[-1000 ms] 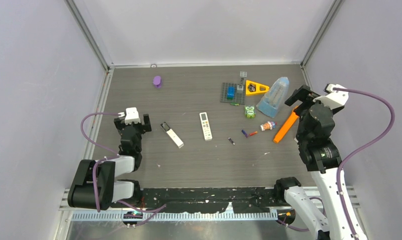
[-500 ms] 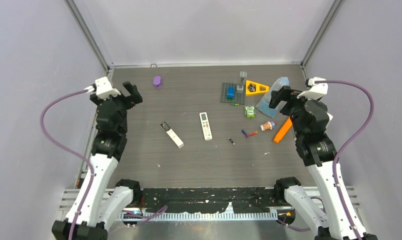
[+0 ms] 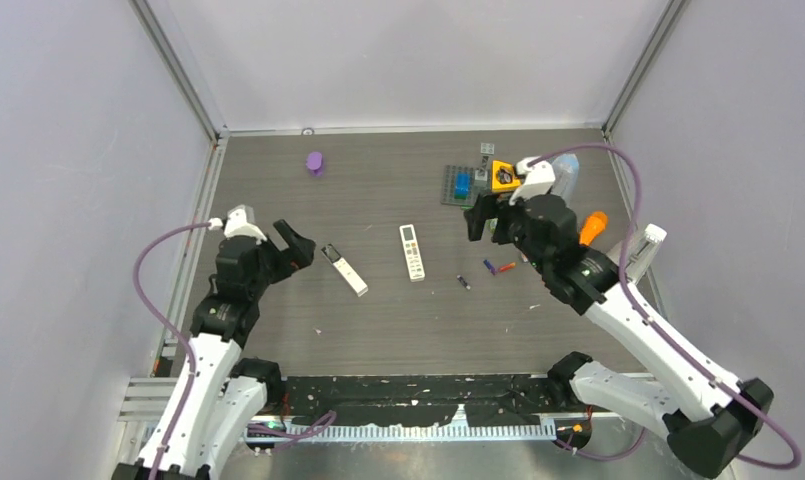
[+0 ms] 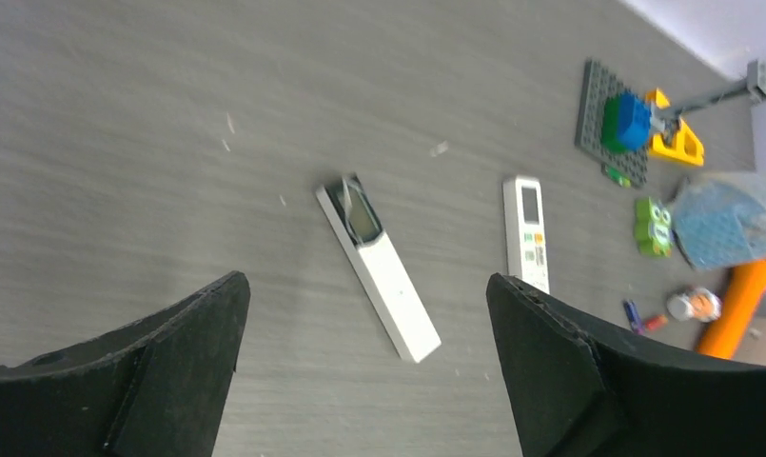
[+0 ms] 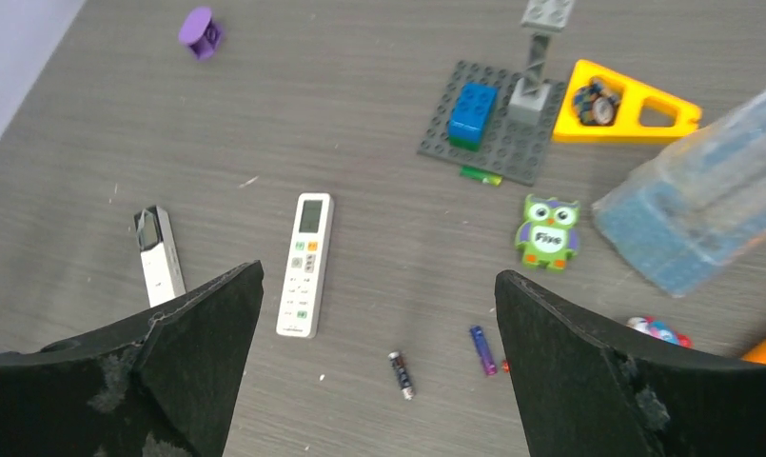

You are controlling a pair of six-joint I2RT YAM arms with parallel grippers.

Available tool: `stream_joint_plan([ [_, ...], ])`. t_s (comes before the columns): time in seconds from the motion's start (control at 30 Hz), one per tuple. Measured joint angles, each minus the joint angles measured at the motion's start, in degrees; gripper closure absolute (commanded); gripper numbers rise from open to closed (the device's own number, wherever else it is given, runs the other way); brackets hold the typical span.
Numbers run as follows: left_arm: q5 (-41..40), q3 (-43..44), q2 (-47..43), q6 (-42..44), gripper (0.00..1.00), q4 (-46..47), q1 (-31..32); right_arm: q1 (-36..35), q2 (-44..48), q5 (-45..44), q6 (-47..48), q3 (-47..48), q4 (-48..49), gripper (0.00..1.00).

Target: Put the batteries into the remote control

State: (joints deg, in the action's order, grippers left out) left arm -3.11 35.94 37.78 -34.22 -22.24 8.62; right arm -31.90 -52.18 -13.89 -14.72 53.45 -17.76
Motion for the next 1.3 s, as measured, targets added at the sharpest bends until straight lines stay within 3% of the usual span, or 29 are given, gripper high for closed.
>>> stream_joint_plan([
  [0.17, 6.10, -6.14, 7.63, -9.64, 0.09, 1.90, 0.96, -6.54, -7.21, -4.68, -3.48, 0.20, -0.55, 0.03],
  [0.3, 4.39, -6.05, 19.17, -16.52, 0.09, 1.55, 7.28, -9.38, -11.74, -7.65, -7.10, 0.44, -2.34, 0.02],
  [0.4, 1.62, -2.45, 26.58, -19.89, 0.09, -0.33, 11.30, -10.43, -13.14, -9.27, -9.29, 0.46, -4.24, 0.02],
  [0.63, -3.56, 8.28, 39.78, -25.05, 0.12, -1.86, 12.44, -10.80, -13.44, -11.41, -11.41, 0.76, -6.49, 0.02],
  [0.77, -5.09, 14.08, 46.29, -26.75, 0.20, -4.52, 13.42, -10.80, -13.44, -11.91, -11.87, 0.76, -7.08, 0.02],
  [1.1, -6.45, 20.55, 56.74, -28.72, 0.60, -11.19, 14.40, -10.80, -13.44, -12.09, -11.78, 0.76, -7.65, 0.02],
  [1.23, -6.40, 20.72, 57.88, -28.59, 0.94, -12.11, 14.40, -10.80, -13.44, -11.80, -11.32, 0.76, -7.67, 0.05],
  [1.27, -6.43, 20.83, 57.88, -28.52, 1.00, -12.13, 14.40, -10.80, -13.44, -11.47, -11.10, 0.76, -7.67, 0.05],
  [1.3, -6.40, 20.87, 57.88, -28.33, 1.00, -12.02, 14.40, -10.80, -13.44, -10.97, -10.73, 0.76, -7.61, 0.05],
])
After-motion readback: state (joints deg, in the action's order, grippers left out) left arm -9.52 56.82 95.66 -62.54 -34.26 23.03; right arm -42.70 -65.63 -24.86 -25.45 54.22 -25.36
